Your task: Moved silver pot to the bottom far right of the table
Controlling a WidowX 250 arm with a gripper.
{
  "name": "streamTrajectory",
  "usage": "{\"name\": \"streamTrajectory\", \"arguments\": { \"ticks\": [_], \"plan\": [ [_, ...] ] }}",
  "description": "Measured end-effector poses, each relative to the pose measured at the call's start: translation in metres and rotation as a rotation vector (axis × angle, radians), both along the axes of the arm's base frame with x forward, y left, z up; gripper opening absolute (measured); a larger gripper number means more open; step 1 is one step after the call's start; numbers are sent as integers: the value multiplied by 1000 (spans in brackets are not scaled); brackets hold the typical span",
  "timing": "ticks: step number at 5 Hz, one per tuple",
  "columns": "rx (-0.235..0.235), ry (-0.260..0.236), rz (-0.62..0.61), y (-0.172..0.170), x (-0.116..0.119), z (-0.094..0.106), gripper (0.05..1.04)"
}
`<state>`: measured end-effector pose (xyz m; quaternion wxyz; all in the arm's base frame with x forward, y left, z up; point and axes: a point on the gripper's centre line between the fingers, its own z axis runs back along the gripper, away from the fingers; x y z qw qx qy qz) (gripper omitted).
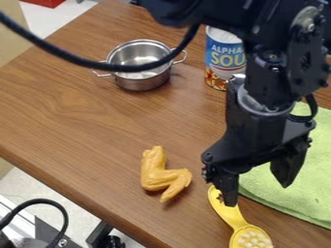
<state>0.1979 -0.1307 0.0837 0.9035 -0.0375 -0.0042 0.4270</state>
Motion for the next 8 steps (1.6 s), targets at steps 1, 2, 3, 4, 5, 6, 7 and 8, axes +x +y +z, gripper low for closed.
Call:
{"name": "streamTrajectory", "arguments": {
  "ticks": [1,2,3,4,5,6,7,8],
  "plan": [
    [10,21,3,2,-3,-5,1000],
    [-10,54,69,17,5,0,1000],
    [-31,74,114,27,13,14,1000],
    [-26,0,201,46,25,24,1000],
    [-1,-102,375,90,46,31,1000],
    [12,-192,521,137,59,33,1000],
    [32,-208,634,173,70,33,1000],
    [40,-207,760,207,84,28,1000]
  ]
}}
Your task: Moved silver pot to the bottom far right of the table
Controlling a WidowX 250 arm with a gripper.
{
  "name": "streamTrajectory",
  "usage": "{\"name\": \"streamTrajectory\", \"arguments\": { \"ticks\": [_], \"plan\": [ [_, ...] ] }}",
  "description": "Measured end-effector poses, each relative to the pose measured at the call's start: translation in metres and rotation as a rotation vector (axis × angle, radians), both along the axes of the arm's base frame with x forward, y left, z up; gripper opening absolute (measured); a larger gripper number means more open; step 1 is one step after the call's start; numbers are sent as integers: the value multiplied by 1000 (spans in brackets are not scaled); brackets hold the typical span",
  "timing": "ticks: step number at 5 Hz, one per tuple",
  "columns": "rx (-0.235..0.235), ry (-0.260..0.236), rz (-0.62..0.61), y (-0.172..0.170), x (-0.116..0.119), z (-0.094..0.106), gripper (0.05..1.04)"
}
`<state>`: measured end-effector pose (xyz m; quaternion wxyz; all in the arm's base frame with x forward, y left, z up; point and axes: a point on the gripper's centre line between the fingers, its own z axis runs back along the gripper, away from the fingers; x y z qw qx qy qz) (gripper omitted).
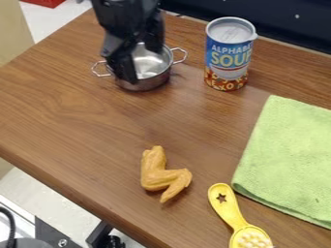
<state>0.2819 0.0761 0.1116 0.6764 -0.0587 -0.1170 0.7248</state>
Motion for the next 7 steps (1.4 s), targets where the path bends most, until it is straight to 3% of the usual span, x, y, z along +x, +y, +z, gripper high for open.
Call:
{"name": "streamTrajectory", "arguments": {
  "ticks": [1,2,3,4,5,7],
  "plan": [
    [35,18,111,29,6,-19,1000],
    [27,55,158,42,9,-32,1000],
    [-19,119,177,47,14,-44,1000],
    [-45,127,182,45,17,-45,1000],
    [-55,170,181,40,14,-53,1000],
    [-27,172,162,33,14,-65,968]
  ]
}}
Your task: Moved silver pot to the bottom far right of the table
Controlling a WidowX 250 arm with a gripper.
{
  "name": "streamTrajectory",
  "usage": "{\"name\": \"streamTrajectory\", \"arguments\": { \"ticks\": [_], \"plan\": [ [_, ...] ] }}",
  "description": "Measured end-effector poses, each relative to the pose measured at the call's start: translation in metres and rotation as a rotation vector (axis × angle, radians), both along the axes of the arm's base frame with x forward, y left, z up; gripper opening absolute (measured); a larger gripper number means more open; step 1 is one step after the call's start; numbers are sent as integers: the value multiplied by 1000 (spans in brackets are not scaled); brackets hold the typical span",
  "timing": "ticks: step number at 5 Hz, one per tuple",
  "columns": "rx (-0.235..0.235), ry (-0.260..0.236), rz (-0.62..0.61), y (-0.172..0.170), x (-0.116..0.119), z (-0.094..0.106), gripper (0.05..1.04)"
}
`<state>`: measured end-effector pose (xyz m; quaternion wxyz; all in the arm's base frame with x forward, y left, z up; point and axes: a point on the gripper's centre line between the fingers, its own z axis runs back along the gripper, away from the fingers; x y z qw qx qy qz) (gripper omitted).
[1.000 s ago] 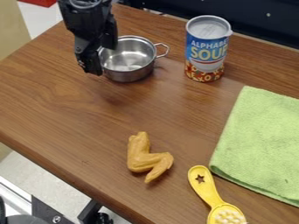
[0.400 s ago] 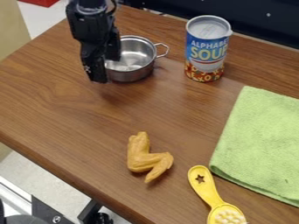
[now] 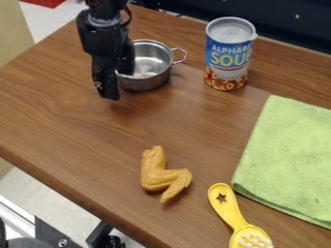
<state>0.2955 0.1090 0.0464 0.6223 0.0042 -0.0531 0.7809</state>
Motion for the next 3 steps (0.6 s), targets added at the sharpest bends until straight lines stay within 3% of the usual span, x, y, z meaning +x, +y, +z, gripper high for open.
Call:
{"name": "streamTrajectory", "arguments": {
  "ticks": [2,3],
  "plan": [
    [-5,42,60,-5,-1,-10,416],
    [13,9,61,-4,3,-11,196]
  ]
}}
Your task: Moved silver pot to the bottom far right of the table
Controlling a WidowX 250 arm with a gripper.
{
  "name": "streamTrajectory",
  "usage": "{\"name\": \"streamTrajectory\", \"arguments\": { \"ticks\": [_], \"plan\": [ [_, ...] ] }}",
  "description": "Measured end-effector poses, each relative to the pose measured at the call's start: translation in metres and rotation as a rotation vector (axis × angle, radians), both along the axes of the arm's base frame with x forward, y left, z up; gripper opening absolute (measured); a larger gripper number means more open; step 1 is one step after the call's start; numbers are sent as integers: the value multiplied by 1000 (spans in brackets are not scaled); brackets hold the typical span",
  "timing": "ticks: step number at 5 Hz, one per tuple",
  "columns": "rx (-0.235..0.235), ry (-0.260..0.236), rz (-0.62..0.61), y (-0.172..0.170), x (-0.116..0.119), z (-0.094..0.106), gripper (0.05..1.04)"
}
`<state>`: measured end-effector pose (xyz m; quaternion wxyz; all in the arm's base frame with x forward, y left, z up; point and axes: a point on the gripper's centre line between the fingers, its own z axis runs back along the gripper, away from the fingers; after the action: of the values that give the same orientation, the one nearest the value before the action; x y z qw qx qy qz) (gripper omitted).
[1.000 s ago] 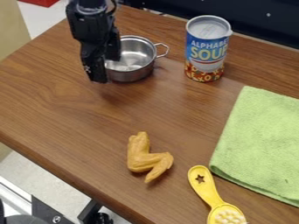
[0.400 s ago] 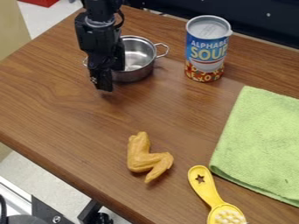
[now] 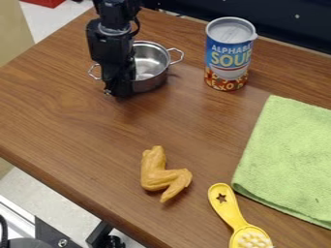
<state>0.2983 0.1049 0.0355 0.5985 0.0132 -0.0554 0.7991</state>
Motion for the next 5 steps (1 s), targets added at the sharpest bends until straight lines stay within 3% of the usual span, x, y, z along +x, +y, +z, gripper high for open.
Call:
{"name": "streamTrajectory", "arguments": {
  "ticks": [1,3,4,5],
  "plan": [
    [29,-36,16,1,2,0,89],
    [36,-71,96,6,-10,11,70],
    [27,-126,170,15,-20,22,62],
    [-13,-168,240,23,-33,29,62]
  ]
}}
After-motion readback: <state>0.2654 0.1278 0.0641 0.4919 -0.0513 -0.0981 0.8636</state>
